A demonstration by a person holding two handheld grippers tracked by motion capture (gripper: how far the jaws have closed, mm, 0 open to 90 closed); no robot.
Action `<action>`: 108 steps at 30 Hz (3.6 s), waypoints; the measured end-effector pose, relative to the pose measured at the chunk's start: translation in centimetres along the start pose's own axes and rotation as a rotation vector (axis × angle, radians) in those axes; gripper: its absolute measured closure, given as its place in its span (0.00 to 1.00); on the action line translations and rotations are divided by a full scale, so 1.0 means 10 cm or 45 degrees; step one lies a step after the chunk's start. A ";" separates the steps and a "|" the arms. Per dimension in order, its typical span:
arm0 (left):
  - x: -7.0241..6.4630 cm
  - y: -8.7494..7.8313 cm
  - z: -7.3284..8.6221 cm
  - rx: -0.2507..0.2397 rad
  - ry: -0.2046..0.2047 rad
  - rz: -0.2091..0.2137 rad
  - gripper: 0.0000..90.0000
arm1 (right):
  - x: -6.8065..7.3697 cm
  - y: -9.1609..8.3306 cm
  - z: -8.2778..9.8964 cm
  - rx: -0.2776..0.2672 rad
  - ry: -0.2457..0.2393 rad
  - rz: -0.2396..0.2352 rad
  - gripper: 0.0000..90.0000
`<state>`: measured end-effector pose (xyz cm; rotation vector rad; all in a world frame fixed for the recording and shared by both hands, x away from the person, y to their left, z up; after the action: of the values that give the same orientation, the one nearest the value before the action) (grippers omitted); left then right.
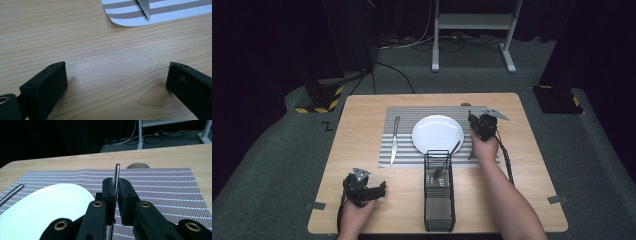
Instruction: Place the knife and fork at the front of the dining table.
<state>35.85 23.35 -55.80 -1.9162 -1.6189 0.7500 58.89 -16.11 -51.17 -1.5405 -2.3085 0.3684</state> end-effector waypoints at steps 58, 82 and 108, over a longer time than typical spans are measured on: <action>-0.01 0.00 0.00 0.001 0.000 -0.003 0.04 | 0.13 -1.06 0.75 0.274 -0.266 0.140 1.00; -0.01 0.00 0.00 0.001 -0.001 -0.004 0.04 | 0.34 -1.08 0.89 0.290 -0.302 0.096 0.99; -0.01 0.00 0.00 0.003 -0.002 -0.006 0.03 | 0.83 -1.86 0.34 -0.297 -0.214 -0.118 0.62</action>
<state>35.84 23.27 -55.81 -1.9106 -1.6222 0.7513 38.90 -15.52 -45.79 -1.5519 -2.6230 0.2180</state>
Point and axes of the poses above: each handheld gripper's, and its own axes: y roughly forward along the jaws, z roughly out of its underside, x roughly to its left, the point moved 4 cm from there along y, roughly forward along the jaws, and after that the axes turned 6 degrees about -y, right-handed, at the moved point
